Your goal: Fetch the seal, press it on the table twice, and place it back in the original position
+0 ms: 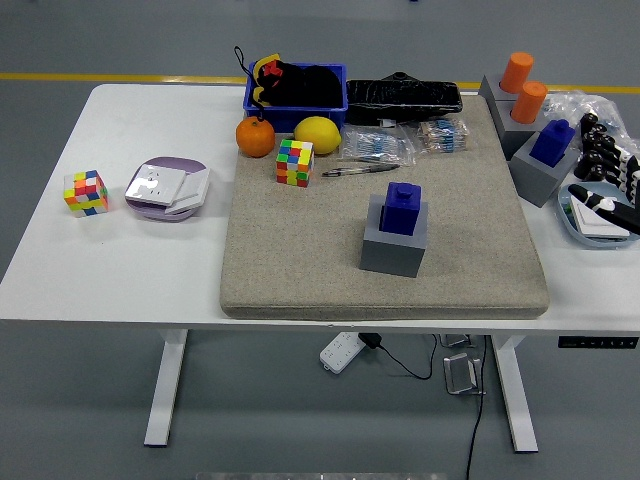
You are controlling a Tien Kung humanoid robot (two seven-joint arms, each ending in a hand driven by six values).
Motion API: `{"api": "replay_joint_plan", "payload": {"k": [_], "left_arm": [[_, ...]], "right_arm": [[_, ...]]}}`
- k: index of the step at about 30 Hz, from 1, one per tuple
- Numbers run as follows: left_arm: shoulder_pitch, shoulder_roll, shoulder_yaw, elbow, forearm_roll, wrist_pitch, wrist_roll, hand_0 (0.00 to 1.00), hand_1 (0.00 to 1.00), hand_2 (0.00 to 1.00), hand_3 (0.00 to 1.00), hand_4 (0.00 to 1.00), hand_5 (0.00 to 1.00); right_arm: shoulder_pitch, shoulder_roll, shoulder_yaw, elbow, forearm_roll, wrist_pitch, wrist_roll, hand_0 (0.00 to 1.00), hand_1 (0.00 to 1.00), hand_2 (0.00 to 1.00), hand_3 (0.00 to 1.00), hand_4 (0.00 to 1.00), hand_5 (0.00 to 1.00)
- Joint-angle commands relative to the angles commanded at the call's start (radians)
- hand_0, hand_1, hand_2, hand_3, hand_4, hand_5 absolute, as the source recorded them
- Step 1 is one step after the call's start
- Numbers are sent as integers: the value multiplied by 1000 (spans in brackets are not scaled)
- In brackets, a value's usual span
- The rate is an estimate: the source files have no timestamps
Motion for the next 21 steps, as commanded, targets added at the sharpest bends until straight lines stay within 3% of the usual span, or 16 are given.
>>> {"api": "replay_joint_plan", "payload": {"k": [1,2,12,21], "left_arm": [[1,0,2,0,-2,0,1,817,816,789,837,802,421],[2,0,4,1,-3,0,1,817,816,789,837,802,421],[1,5,7,0,1,1,0,817,816,789,837,801,420],[-4,11,19,-1,-2,1,0,817,816,789,837,803,421]], "right_arm": [[-10,0,16,2,2,-3,0,965,947,958,981,998,492],[-21,1,34,5,6,-5,-2,937,910,914,918,998,398],[-69,20,119,25,-9,-7,-11,925,898,893,892,998,364],[-72,22,140,23,-14,-7,-14,916,891,884,881,998,339]]}}
